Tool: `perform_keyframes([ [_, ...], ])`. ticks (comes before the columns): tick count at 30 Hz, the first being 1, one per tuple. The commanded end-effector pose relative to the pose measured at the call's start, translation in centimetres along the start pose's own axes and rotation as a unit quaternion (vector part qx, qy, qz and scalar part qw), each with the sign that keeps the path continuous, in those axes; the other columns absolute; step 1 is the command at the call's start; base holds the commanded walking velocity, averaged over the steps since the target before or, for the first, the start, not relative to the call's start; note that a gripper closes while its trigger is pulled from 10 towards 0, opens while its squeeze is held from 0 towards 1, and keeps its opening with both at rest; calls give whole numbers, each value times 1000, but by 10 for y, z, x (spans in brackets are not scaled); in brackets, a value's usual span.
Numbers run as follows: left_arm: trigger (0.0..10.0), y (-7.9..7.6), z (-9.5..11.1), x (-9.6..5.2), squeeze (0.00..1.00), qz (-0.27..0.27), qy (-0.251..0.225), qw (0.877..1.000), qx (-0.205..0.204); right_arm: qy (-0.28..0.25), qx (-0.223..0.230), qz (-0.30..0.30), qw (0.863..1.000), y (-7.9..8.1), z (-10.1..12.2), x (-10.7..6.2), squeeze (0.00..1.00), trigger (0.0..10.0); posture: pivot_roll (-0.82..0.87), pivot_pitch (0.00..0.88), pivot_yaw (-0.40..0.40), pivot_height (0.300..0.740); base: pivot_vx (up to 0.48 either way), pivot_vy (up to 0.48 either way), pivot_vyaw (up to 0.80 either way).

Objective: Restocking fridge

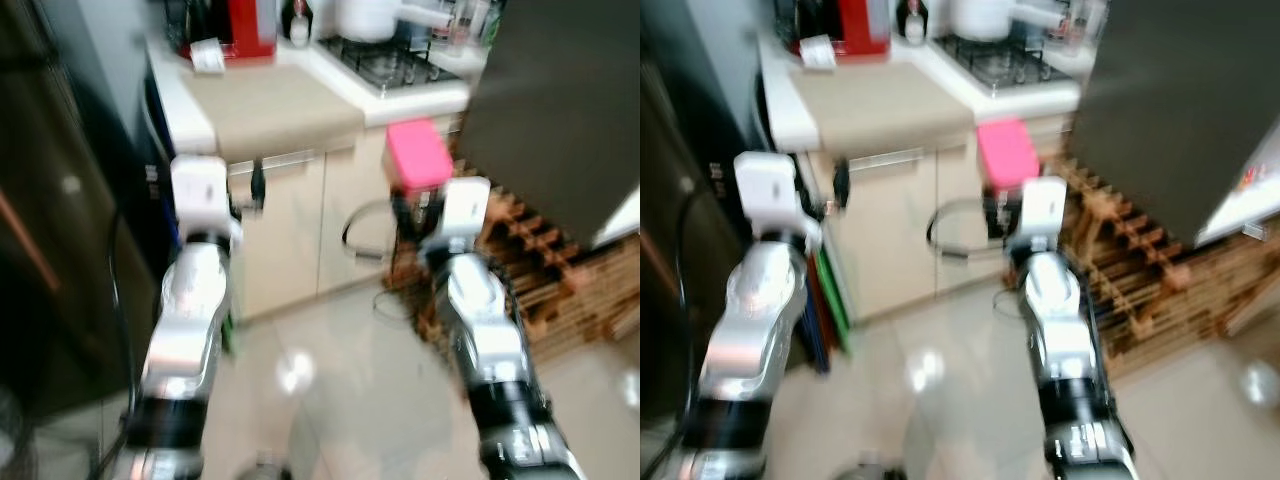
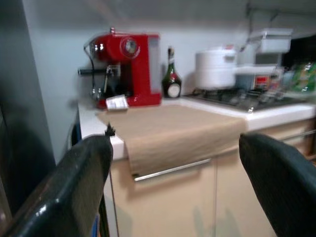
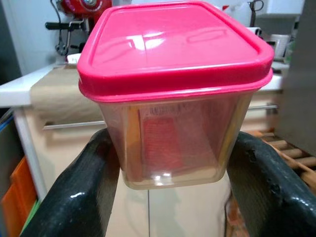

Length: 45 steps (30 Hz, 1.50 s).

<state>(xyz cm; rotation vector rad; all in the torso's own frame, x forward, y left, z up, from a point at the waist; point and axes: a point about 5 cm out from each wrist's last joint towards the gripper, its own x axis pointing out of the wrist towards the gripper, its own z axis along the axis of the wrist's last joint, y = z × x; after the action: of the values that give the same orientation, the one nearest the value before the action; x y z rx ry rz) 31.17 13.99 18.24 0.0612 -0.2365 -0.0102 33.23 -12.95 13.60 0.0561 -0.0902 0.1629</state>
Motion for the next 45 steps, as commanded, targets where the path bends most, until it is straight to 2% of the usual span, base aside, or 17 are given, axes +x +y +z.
perform_keyframes([
  [1, 10000, -3, 7, 2, 0, -15, -14, 1000, -5, -18, -4, -2, 1000, -3, 10, 3, 0, 0, 3, 0, -6, 740, 0, 0, 0],
  [8, 10000, -4, 5, 2, 0, -25, -14, 1000, -8, -20, -12, -3, 1000, -5, 10, 3, 0, 0, 1, 0, -3, 740, 0, -320, 0],
  [23, 10000, -2, -3, 6, 0, 0, 12, 1000, -8, -16, -21, -2, 1000, -5, 7, 1, 0, 0, -9, 0, -2, 740, 0, -472, 0],
  [31, 10000, -7, -3, 7, 0, -5, 10, 1000, -4, -13, -27, -2, 1000, -7, 5, 0, 0, 0, -15, 0, -4, 740, 0, -454, 777],
  [45, 10000, -4, -5, 13, 0, 12, 16, 1000, 8, -10, -29, -7, 1000, -10, 4, 0, 0, 0, -20, 0, -6, 740, 0, -454, 700],
])
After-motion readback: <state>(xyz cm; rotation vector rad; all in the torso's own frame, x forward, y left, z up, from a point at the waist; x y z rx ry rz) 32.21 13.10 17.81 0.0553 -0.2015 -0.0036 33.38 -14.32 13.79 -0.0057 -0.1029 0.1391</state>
